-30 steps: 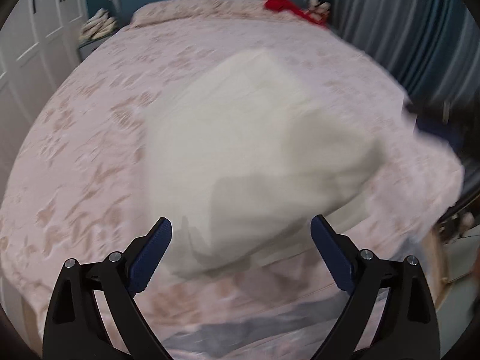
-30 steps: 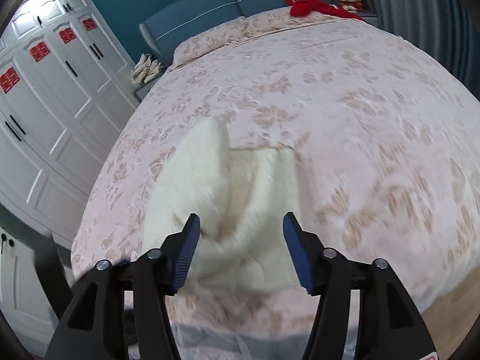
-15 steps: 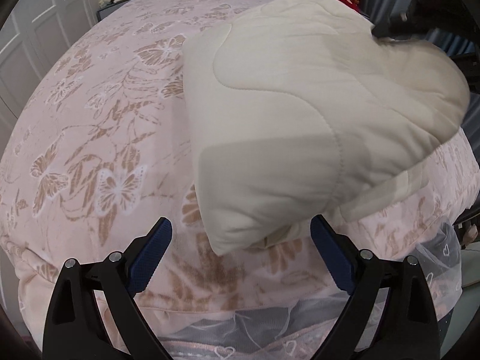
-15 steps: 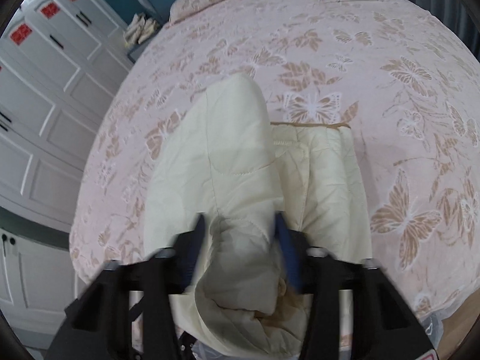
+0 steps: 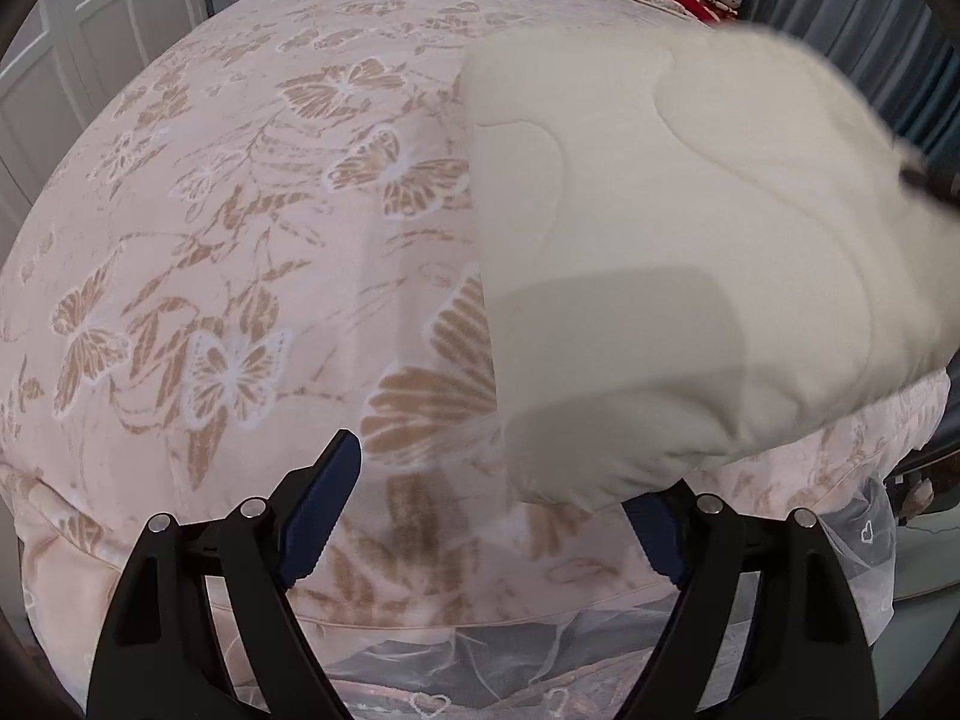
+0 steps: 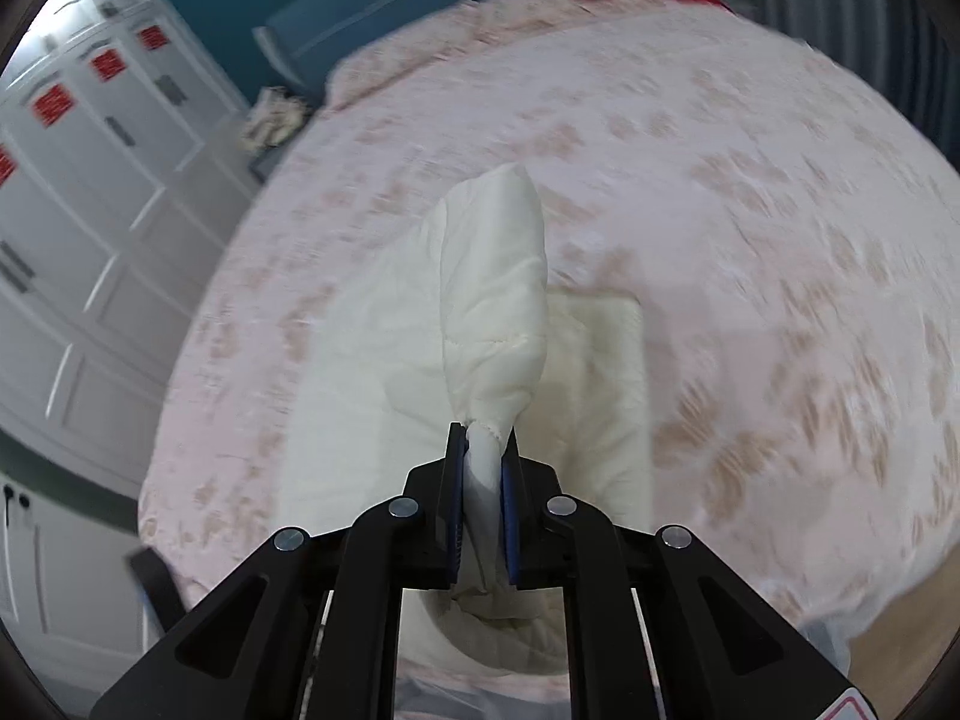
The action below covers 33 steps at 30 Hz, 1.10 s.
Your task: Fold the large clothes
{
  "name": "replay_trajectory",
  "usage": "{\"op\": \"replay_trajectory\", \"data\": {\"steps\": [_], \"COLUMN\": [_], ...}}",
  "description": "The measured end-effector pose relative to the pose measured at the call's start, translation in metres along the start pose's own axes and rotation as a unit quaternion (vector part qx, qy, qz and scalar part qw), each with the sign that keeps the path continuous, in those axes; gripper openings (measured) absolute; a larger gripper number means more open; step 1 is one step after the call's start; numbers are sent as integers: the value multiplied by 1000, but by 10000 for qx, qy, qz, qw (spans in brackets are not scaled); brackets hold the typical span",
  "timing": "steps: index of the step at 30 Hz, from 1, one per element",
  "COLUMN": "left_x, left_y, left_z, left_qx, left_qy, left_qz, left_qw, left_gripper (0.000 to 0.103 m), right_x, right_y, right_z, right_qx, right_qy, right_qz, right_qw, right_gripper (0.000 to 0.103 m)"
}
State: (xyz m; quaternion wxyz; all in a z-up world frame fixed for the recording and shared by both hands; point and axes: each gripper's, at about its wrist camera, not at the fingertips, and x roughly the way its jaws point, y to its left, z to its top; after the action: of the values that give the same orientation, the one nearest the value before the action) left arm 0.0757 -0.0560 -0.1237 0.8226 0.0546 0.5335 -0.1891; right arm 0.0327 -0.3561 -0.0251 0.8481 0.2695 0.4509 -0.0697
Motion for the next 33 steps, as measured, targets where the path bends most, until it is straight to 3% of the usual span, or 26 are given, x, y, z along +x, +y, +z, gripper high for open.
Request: {"op": "replay_trajectory", "data": {"steps": [5,13,20,23,25,31,33], "left_x": [0,3,-43,-65,-64,-37,-27], "left_y": [-13,-17,-25,-21,-20,-38,-46], "left_z": [1,-1,-2,10,24,58,63], "left_qx": [206,221,334,144,-32,-35,-12], "left_qy": [-13,110,-135,-462,-476,-375,-309], "left_qz": [121,251,-227,-423,-585,-637,-619], "left_qw": [9997,9994,9991,9979,9971,9973,9976], "left_gripper": [81,80,77,78,79,79,79], "right_x": [18,49,74,76,74,36,29], "right_y": [-38,-51,-61,-62,-61,-62,-67], "right_z": [-21,-38,-44,-44,-43,-35,-32], "right_qx": [378,351,389,448,433,735,870], "right_qy": [98,232,379,411,419,64,4], "right_qz": [-176,-327,-387,-294,-279,180,202], "right_qw": [9991,9986,9978,9977,9978,9971,9960], "right_gripper": [9,9,10,11,13,31,44]}}
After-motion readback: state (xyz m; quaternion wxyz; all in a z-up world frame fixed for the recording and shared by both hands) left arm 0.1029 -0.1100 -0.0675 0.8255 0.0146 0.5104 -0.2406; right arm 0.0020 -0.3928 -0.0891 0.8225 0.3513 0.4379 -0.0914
